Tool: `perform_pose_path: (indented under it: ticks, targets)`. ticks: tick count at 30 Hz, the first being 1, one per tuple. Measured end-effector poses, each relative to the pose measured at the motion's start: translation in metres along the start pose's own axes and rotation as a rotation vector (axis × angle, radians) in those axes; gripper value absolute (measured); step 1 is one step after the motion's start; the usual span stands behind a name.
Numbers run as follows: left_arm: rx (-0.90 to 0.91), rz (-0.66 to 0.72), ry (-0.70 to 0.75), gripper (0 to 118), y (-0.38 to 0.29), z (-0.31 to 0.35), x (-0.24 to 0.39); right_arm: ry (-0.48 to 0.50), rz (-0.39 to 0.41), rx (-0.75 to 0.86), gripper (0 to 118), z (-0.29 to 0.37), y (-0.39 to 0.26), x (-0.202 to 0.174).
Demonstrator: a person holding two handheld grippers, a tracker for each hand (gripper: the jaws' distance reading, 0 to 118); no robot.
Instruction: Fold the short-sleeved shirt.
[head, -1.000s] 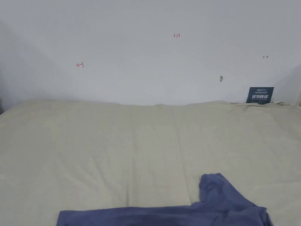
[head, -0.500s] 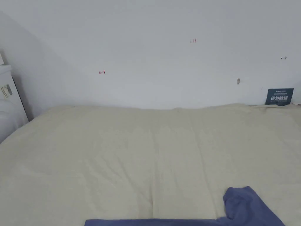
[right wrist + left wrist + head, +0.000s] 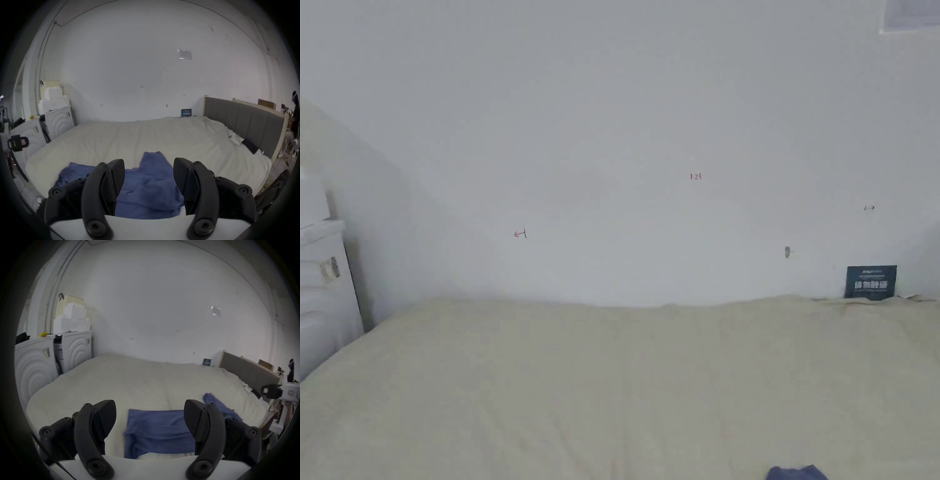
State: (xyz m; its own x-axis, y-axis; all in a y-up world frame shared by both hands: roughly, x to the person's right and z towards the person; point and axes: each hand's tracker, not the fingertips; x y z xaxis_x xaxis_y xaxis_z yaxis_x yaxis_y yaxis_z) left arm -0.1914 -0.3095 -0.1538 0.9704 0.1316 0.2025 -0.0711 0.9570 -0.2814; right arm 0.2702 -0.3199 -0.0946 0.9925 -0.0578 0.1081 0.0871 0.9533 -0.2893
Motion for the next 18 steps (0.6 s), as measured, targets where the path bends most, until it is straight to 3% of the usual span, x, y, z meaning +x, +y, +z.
perform_pose_path:
  ticks: [5, 7, 8, 10, 12, 18]
  targets:
    - [0.003, 0.019, -0.043, 89, -0.006, 0.005, 0.023, 0.069, -0.068, -0.028, 66, 0.000, -0.010, -0.013]
    - [0.003, 0.031, -0.076, 80, -0.012, 0.008, 0.028, 0.083, -0.069, -0.038, 65, 0.001, -0.017, -0.018]
    - [0.001, 0.035, -0.082, 64, -0.016, 0.009, 0.031, 0.085, -0.076, -0.049, 63, 0.002, -0.020, -0.022]
    - [-0.030, 0.059, -0.102, 19, -0.025, 0.005, 0.031, 0.108, -0.095, -0.073, 46, 0.002, -0.027, -0.025]
    - [-0.078, 0.067, -0.096, 11, -0.034, 0.003, 0.030, 0.098, -0.109, -0.087, 5, 0.003, -0.035, -0.029]
    - [-0.194, 0.149, -0.091, 1, -0.062, 0.008, 0.021, 0.128, -0.080, -0.146, 2, 0.004, -0.049, -0.033]
